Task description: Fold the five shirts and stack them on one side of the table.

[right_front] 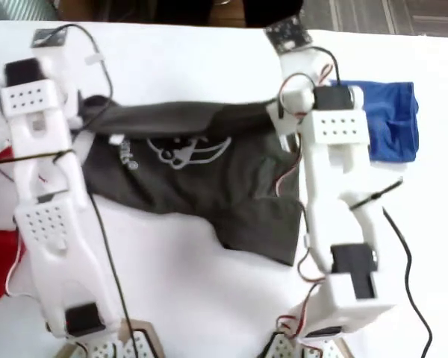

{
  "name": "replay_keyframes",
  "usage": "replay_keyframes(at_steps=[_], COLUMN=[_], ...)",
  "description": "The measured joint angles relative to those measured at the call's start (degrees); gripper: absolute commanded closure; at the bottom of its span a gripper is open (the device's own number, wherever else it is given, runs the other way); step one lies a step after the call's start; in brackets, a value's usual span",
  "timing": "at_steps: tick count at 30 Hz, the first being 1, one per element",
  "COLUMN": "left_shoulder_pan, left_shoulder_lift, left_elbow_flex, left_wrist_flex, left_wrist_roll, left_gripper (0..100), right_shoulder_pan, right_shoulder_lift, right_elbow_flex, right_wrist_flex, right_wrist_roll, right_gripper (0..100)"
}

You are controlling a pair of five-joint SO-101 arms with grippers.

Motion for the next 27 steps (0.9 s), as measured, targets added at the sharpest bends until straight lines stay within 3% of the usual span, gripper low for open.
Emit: replay_keyframes(at_steps=[11, 19, 27], left_shoulder_pan=[-3.43, 0.88, 3.16], left_shoulder_lift=[0.0, -4.66, -24.44], left_elbow_flex=[6.51, 11.43, 35.08], left_wrist_flex=[0.0, 0.0, -3.08], left_wrist_roll=[-5.1, -5.1, -6.59], left_gripper=[97, 97, 97], right_shoulder_pan=[0.0, 0.0, 0.0], right_shoulder_lift=[-29.71, -32.18, -33.05], right_elbow_flex=[38.42, 41.23, 41.23], right_wrist_flex=[-12.4, -12.48, -11.16], right_wrist_roll=[0.18, 1.58, 1.67], right_gripper=[97.8, 97.8, 97.8])
